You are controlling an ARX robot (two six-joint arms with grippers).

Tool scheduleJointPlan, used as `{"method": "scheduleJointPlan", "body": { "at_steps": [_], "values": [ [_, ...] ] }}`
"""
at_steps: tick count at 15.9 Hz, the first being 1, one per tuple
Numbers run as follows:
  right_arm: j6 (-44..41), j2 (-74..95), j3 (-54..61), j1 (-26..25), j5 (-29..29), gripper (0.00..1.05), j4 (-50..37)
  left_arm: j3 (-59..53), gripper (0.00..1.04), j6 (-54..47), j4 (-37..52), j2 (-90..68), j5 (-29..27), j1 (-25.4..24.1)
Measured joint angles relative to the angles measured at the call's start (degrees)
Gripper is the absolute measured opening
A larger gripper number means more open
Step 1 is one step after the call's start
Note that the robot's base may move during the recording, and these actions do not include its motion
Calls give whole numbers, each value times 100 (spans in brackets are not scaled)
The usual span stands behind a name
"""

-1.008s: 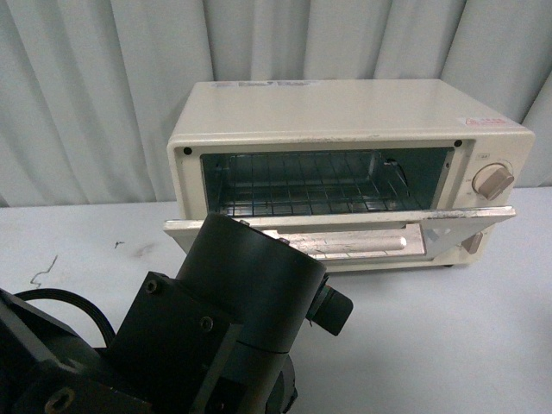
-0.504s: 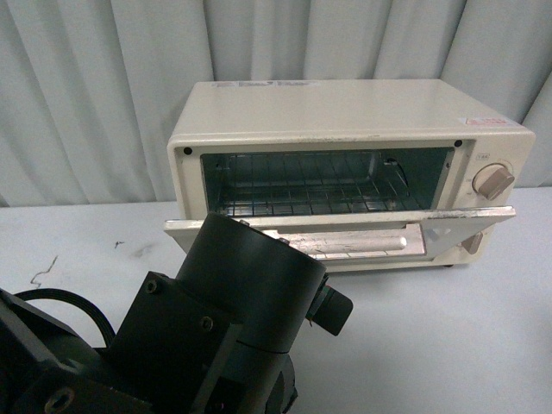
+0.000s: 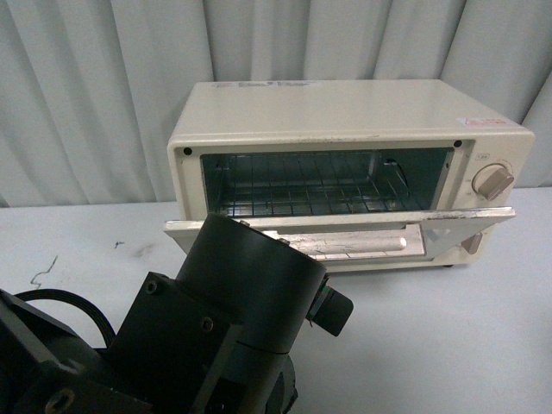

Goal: Open oven

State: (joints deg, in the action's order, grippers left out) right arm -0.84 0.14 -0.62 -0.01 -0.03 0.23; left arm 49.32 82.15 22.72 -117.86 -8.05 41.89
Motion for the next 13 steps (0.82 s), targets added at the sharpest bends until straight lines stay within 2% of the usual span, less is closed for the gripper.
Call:
{"method": "scheduleJointPlan", "body": {
  "at_steps": [8, 9, 12, 13],
  "values": [
    [0, 0, 0, 0, 2, 96, 0, 0, 98, 0, 0, 0, 0, 0],
    [2, 0, 0, 0, 2, 100, 0, 0, 98, 2, 0, 0, 0, 0],
    [0, 0, 0, 0, 2, 98, 0, -9, 98, 15, 83, -9, -133, 9],
    [0, 0, 0, 0, 2, 97, -2, -81, 98, 35, 404, -28, -651, 81]
  ]
}}
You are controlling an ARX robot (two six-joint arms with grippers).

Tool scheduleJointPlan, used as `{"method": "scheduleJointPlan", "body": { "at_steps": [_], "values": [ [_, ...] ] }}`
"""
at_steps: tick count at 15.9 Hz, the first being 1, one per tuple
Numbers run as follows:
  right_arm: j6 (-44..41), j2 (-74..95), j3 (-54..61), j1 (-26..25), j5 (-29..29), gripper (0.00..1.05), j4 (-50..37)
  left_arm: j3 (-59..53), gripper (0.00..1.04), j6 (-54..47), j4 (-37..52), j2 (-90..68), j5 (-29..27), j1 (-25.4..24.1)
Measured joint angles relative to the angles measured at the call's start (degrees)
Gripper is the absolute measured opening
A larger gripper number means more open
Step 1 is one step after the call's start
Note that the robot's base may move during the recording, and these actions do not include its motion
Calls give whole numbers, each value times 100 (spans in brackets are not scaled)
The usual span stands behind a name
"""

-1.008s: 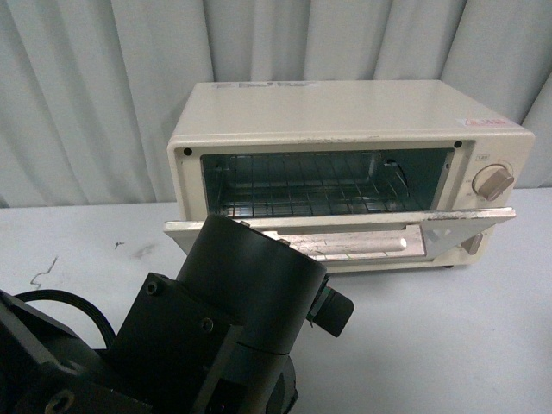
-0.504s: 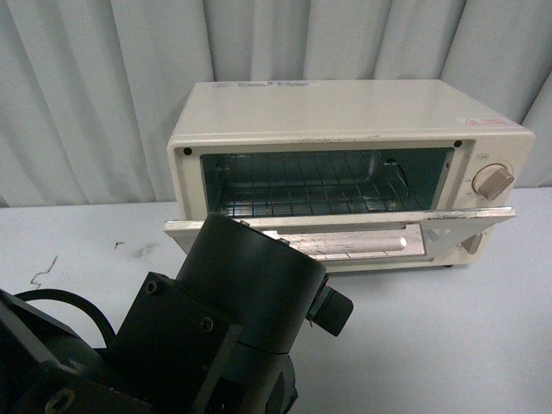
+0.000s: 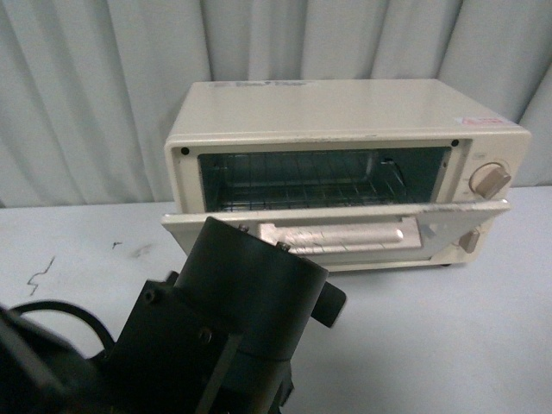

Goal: Open oven

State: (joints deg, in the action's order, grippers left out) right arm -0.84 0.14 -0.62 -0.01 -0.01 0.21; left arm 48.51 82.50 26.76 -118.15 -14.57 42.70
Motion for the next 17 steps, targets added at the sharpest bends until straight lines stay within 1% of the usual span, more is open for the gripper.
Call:
{"method": "scheduleJointPlan", "body": {
  "at_steps": [1, 2, 3, 4, 5, 6, 7, 9, 10, 11, 12, 14, 16, 17],
  "values": [
    [0, 0, 0, 0, 0, 98, 2, -50, 98, 0, 173, 4, -520, 44],
    [0, 0, 0, 0, -2, 98, 2, -122, 98, -22, 286, 61, -846, 70],
    [2, 0, 0, 0, -2, 98, 2, -310, 98, -76, 468, 208, -826, 76],
    [0, 0, 0, 0, 0, 98, 2, -756, 98, -389, 503, 752, -446, 107],
    [0, 0, 0, 0, 0, 98, 2, -1781, 98, -1191, 695, 2133, 35, -175],
    [0, 0, 0, 0, 0, 98, 2, -2435, 98, -2109, 37, 3757, -352, -391],
    [0, 0, 0, 0, 0, 98, 0, -2441, 98, -2476, -267, 4380, -549, -433],
    [2, 0, 0, 0, 0, 98, 2, -2437, 98, -2946, -710, 5265, -758, -560],
    [0, 2, 0, 0, 9, 98, 0, -2712, 89, -3807, 570, 5447, -1425, -603],
    [2, 0, 0, 0, -17, 98, 4, -3512, 64, -6290, 1005, 6524, -1606, -1233],
    [0, 0, 0, 0, -7, 98, 2, -3751, 44, -7477, 826, 7226, -1167, -1685],
    [0, 0, 0, 0, -9, 98, 2, -4094, 20, -7971, 481, 7775, -632, -2199],
    [0, 0, 0, 0, -7, 98, 0, -4256, 2, -8094, 271, 8179, -291, -2549],
    [0, 0, 0, 0, -7, 98, 2, -4293, 2, -8133, 184, 8345, -173, -2675]
  ]
}}
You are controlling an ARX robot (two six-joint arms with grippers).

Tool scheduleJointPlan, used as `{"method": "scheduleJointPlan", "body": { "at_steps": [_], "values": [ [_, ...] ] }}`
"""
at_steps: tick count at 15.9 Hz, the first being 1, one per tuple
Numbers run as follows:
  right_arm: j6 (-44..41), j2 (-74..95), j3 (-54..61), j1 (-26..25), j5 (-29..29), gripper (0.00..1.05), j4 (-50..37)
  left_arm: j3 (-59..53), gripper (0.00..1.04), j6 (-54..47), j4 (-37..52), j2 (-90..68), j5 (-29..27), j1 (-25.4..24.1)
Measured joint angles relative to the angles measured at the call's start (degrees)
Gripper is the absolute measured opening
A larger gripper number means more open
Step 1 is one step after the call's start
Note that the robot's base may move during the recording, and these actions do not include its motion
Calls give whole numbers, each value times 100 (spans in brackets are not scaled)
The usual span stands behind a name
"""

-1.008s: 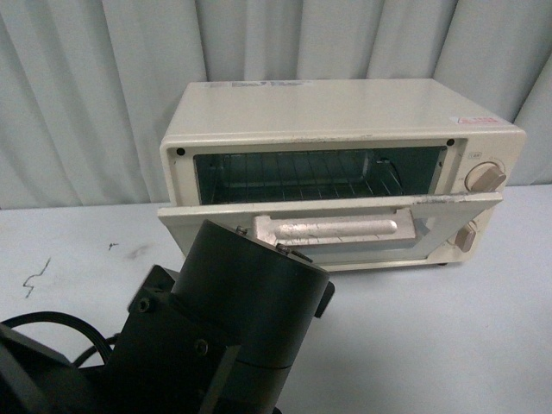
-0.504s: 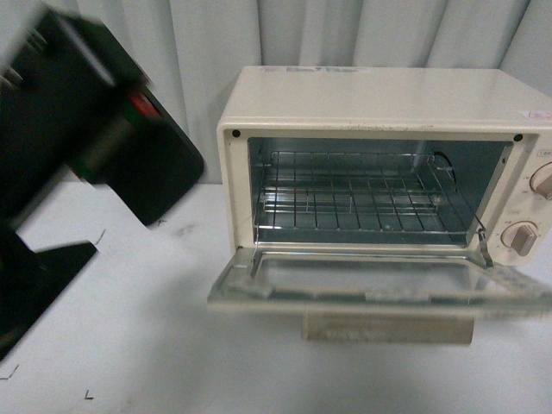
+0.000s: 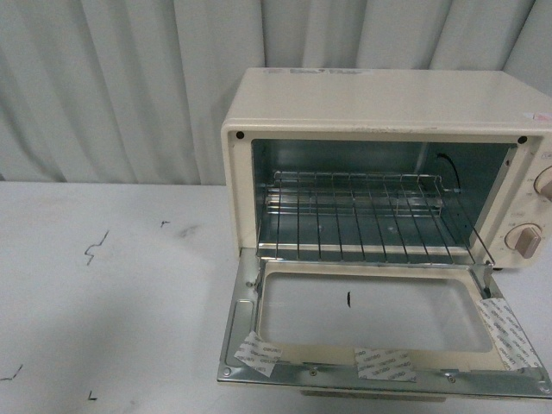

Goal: Open oven

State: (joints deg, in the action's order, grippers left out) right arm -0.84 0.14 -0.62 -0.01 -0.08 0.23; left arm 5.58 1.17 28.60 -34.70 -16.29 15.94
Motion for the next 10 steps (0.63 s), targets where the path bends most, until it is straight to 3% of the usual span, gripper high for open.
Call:
{"method": "scheduleJointPlan", "body": {
  "at_steps": [7, 8, 9, 10],
  "values": [
    [0, 0, 0, 0, 0, 98, 0, -326, 2, -15, -833, 1215, 890, -879],
    [0, 0, 0, 0, 0, 98, 0, -466, 2, -15, -625, 1290, 1132, -1049],
    [2, 0, 0, 0, 4, 98, -2, -505, 2, -17, -933, 1449, 1545, -1532],
    [2, 0, 0, 0, 0, 98, 0, -505, 2, -17, -970, 1550, 1532, -1652]
  ]
}}
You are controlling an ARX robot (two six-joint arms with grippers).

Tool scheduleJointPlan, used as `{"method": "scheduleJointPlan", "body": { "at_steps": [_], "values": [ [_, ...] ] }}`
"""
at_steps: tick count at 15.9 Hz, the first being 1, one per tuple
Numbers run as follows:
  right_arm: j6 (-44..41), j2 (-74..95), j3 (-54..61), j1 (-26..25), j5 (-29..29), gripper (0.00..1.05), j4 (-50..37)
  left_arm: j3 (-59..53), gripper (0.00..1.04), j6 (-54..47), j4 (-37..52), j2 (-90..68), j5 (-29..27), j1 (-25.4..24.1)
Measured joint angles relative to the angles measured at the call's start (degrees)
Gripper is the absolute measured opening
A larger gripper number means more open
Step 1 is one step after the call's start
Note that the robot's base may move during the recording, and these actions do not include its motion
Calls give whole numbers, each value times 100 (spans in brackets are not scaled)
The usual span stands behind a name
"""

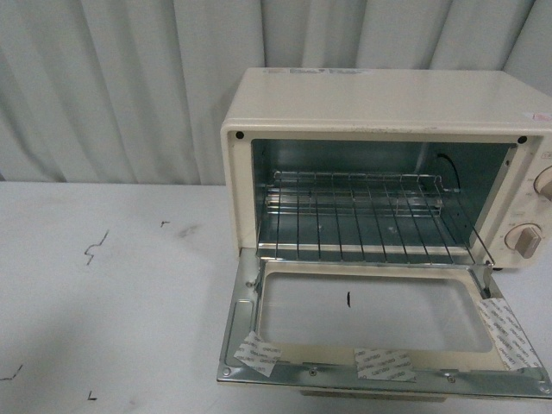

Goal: Open oven

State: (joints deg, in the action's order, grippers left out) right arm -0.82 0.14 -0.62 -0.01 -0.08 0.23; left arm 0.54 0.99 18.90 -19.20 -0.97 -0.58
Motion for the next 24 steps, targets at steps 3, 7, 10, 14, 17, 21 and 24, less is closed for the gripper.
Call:
{"method": "scheduleJointPlan", "body": {
  "at_steps": [3, 7, 10, 14, 17, 21, 24],
  "values": [
    [0, 0, 0, 0, 7, 98, 0, 0, 2, 0, -323, 354, 92, 66],
    [-2, 0, 0, 0, 7, 98, 0, 0, 2, 0, -702, 737, 90, 66],
    [-2, 0, 0, 0, 4, 98, 0, 4, 2, -2, -1867, 1580, 107, 63],
    [-2, 2, 0, 0, 9, 98, 0, 4, 2, -2, -1897, 1880, 96, 59],
    [-2, 0, 0, 0, 9, 98, -2, 4, 35, 0, -1910, 1880, 94, 59],
    [-2, 2, 0, 0, 7, 98, 0, 4, 87, 0, -1910, 1880, 94, 59],
    [-2, 4, 0, 0, 7, 98, -11, 4, 98, -2, -1902, 1880, 96, 59]
  ]
}}
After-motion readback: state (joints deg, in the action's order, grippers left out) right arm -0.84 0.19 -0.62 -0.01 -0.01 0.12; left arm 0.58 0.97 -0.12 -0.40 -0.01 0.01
